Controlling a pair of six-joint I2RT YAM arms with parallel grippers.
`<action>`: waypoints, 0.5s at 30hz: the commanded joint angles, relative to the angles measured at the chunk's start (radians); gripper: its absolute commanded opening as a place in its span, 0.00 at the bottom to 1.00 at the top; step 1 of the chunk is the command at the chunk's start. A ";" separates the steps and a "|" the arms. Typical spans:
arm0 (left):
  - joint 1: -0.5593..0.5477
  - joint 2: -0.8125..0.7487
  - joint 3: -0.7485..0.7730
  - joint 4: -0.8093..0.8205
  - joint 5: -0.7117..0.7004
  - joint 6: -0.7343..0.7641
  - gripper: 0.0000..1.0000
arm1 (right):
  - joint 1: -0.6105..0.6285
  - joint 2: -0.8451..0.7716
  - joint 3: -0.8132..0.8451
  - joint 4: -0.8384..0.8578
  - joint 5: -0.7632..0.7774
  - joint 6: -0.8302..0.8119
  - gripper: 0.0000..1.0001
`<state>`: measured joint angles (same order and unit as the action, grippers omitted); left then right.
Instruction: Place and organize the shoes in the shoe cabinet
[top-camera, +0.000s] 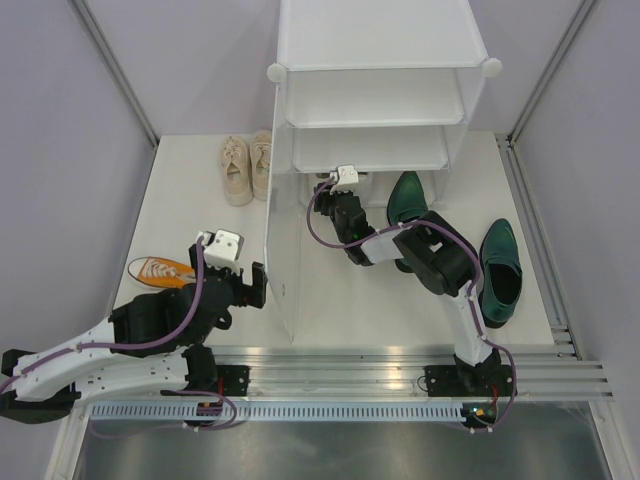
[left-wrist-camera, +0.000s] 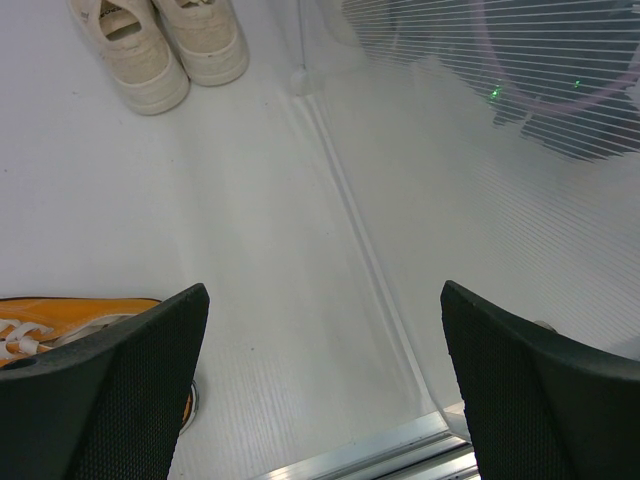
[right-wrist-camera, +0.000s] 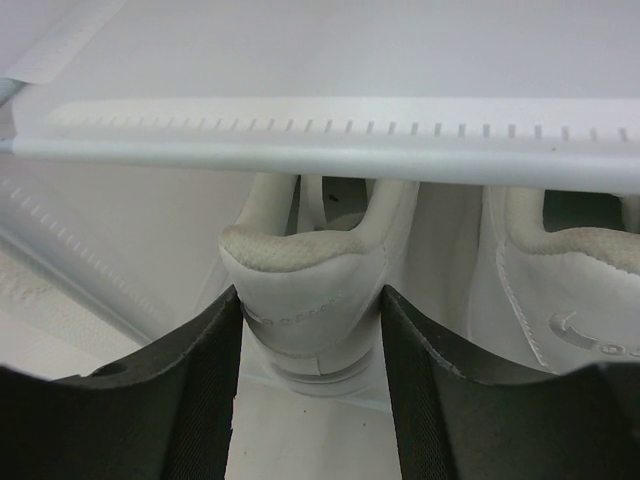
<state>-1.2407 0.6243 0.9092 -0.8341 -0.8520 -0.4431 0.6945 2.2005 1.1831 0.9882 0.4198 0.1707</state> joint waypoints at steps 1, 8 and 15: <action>0.003 0.006 0.000 0.036 0.018 0.038 0.99 | 0.022 -0.081 0.009 0.141 -0.136 0.030 0.01; 0.004 0.011 0.000 0.036 0.024 0.040 1.00 | 0.020 -0.065 0.041 0.145 -0.125 0.064 0.01; 0.004 0.012 0.000 0.038 0.027 0.040 1.00 | 0.011 -0.044 0.075 0.155 -0.116 0.107 0.01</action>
<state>-1.2407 0.6304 0.9092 -0.8333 -0.8333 -0.4427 0.6945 2.1983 1.1908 0.9871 0.3893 0.2157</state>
